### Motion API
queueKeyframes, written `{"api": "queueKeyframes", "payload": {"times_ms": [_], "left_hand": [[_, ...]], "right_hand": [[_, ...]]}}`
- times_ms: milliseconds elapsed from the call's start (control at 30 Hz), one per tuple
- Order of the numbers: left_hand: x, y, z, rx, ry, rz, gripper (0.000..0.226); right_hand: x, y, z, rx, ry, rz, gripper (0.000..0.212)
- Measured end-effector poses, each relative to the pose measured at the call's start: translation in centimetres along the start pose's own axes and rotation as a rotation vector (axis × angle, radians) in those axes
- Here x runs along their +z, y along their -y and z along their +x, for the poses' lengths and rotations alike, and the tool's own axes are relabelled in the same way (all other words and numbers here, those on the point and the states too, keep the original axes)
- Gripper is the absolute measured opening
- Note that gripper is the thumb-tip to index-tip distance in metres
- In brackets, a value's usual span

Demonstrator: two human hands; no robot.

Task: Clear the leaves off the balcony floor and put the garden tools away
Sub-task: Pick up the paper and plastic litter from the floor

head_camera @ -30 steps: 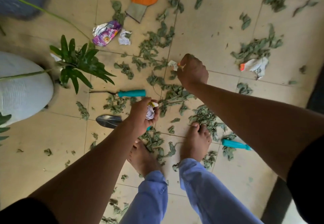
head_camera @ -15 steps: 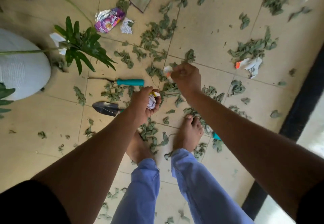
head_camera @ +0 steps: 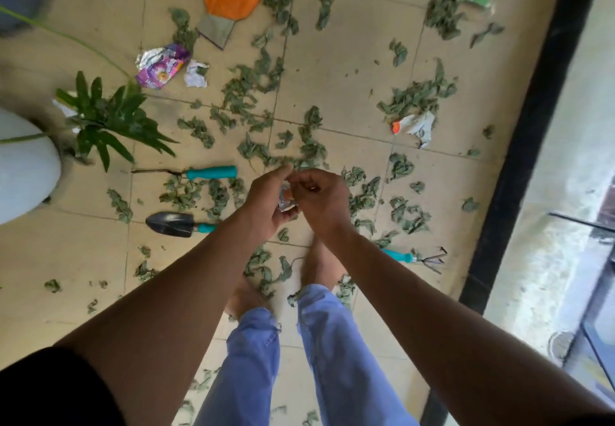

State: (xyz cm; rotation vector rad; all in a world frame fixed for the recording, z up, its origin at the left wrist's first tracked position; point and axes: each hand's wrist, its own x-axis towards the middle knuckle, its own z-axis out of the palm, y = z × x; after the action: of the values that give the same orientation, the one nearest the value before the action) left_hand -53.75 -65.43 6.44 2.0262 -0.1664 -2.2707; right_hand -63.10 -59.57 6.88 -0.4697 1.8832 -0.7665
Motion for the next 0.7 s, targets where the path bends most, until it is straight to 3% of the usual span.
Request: {"api": "queueKeyframes", "payload": {"times_ms": [133, 267, 400, 567, 700], "left_hand": [[3.0, -0.1, 1.0, 0.072, -0.098, 0.027, 0.015], [6.0, 0.0, 3.5, 0.061, -0.035, 0.033, 0.02], [8.0, 0.6, 7.0, 0.049, 0.045, 0.04, 0.023], [9.0, 1.8, 9.9, 0.064, -0.013, -0.025, 0.024], [8.5, 3.0, 10.3, 0.075, -0.043, 0.006, 0.021]], "right_hand": [[-4.0, -0.4, 2.2, -0.037, -0.172, -0.082, 0.018], [-9.6, -3.1, 7.4, -0.003, -0.399, -0.334, 0.031], [-14.9, -6.2, 13.1, 0.038, -0.434, -0.581, 0.046], [-16.4, -8.2, 17.0, 0.02, -0.39, -0.803, 0.06], [-15.8, -8.4, 17.5, 0.059, -0.334, -0.832, 0.028]]}}
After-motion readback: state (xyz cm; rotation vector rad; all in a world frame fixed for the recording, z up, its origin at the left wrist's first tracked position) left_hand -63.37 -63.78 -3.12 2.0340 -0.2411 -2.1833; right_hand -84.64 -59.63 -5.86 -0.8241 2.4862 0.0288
